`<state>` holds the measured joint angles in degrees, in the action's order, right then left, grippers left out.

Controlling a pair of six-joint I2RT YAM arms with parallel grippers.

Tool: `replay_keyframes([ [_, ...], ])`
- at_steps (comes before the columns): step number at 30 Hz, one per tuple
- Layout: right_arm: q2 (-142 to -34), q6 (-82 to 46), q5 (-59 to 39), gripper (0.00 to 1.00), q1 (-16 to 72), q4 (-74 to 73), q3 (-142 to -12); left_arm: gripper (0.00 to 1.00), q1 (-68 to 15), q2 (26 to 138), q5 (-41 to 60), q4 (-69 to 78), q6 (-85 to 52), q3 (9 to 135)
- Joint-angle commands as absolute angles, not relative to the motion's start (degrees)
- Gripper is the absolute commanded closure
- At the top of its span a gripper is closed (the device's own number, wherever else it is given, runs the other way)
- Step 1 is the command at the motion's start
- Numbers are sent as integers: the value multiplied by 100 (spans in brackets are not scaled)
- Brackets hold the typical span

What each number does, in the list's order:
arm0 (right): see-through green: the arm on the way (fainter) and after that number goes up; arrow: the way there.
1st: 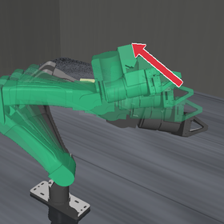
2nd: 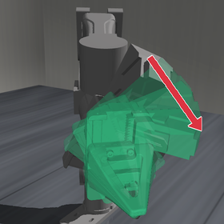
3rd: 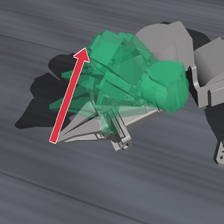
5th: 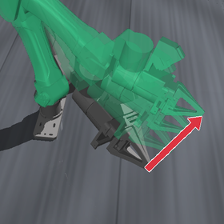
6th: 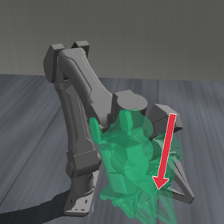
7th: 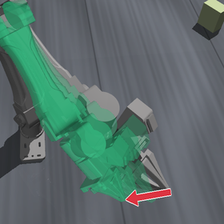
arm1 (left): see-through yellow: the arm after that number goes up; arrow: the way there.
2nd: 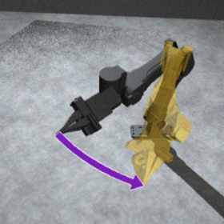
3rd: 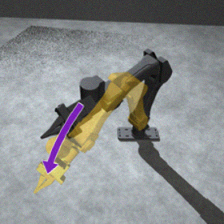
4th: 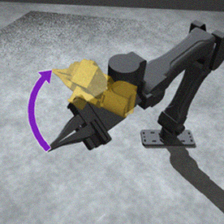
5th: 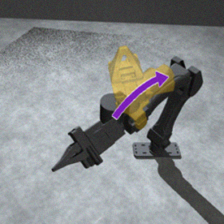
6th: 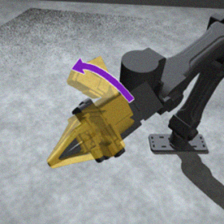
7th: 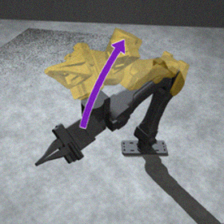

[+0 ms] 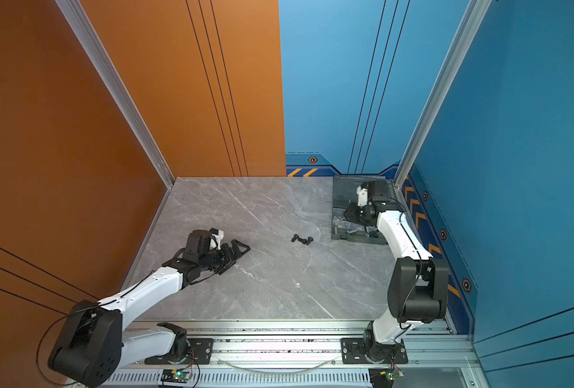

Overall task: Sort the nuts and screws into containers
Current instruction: 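Move the right gripper back over the cluster of black hex bolts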

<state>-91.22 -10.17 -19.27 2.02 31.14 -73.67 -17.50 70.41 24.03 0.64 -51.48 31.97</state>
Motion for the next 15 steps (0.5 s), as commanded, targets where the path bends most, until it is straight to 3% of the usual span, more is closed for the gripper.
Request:
replay_keyframes([
  [1,-9032,-290,-1645,54,886,3521,-7475,2,-1819,7117,2341,195,-5167,3355],
  [9,-9564,-1158,-529,52,2043,3776,-7921,2,-1881,7175,2356,299,-5195,3323],
  [15,-10028,-2537,280,51,2370,3880,-7971,2,-1881,7179,2390,282,-5167,3348],
])
